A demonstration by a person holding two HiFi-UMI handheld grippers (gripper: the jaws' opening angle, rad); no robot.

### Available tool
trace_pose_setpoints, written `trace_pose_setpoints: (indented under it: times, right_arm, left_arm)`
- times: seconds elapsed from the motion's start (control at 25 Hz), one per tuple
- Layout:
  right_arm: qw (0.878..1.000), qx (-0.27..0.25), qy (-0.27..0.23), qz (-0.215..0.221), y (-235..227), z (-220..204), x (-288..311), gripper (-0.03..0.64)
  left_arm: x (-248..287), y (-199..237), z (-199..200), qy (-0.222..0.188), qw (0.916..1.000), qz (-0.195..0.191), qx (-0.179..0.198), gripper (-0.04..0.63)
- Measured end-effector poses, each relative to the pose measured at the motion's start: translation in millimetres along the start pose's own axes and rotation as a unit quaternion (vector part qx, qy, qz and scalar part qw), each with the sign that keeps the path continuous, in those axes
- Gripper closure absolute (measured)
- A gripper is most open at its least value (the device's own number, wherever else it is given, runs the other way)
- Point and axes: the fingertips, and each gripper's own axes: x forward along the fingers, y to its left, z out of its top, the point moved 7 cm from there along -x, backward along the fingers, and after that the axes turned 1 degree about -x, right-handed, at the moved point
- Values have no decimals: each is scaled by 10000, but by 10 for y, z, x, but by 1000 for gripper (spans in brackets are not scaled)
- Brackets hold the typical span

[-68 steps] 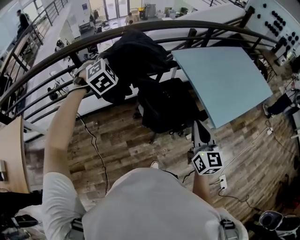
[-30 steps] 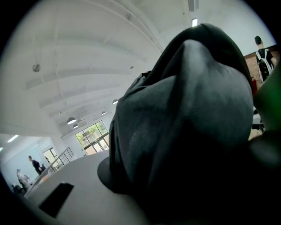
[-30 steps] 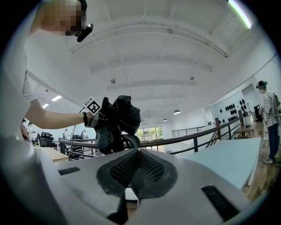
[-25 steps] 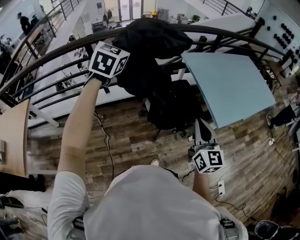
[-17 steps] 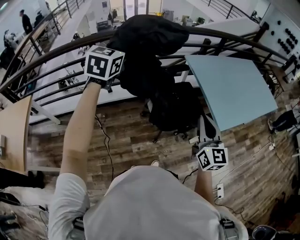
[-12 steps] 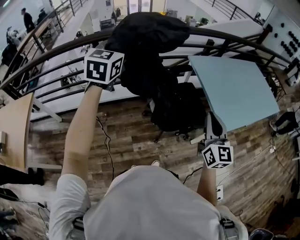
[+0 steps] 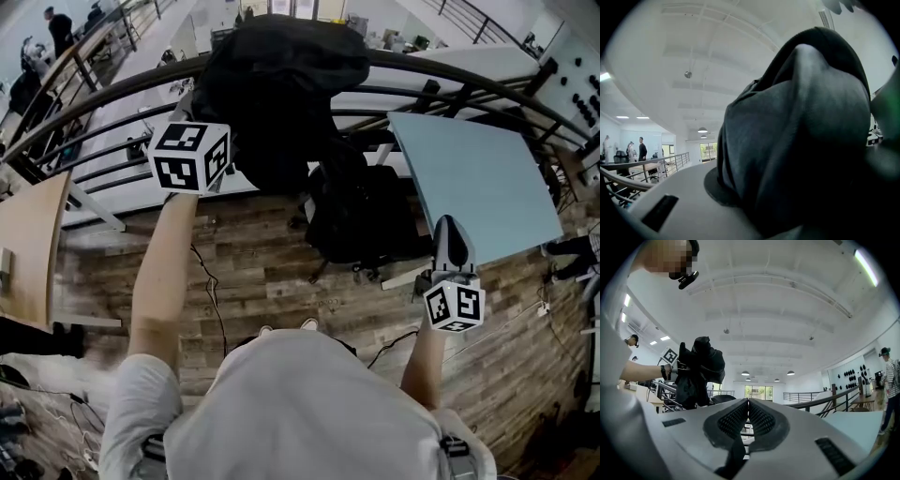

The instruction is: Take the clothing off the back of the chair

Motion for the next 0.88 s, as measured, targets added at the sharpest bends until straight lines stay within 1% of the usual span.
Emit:
trace_pose_setpoints:
  times: [0.08,0.24,0.4,0.48,0.64,0.88]
  right_arm:
    - [10000,-45,-27,8,-9,20,40,597]
    - [9999,-116,-37,10,-16,46,95,597]
    - [9999,-152,-3,-23,-51,60,127,597]
    - [9999,-162,11,-34,-56,60,150,597]
    - [9999,-164,23,-49,-82,45,181,597]
    - [9998,-111,66,-160,-159,19,132,597]
  left_arm:
    - [-75,43,-74,-5,10000,74,-39,481]
    - [-242,161,-236,-42,9994,199,-291,482]
    - [-417,228,-407,-161,9982,139,-565,481]
    - [-496,235,-475,-167,9980,130,-593,480]
    - [-640,214,-605,-120,9983,277,-494,481]
    - [-985,184,-967,-85,9957,463,-800,480]
